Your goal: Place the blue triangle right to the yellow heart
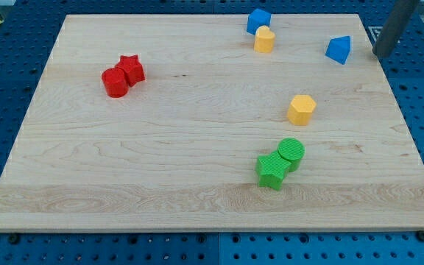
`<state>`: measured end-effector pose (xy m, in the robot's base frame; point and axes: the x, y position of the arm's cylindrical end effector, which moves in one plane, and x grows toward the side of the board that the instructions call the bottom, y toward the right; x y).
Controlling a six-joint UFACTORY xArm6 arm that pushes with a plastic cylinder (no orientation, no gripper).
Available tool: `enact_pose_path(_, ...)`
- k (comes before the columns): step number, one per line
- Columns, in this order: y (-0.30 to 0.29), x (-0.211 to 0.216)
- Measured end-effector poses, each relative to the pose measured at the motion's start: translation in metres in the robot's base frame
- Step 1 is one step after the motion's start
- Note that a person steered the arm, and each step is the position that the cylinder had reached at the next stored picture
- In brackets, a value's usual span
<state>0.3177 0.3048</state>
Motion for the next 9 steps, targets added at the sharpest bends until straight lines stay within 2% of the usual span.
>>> enact_pose_path(1, -0.005, 0.013)
enact_pose_path(4, -0.081, 0.013)
enact_pose_path(6, -0.111, 0.013)
enact_pose_path(8, -0.044, 0.013)
enact_pose_path(9, -0.036, 0.006)
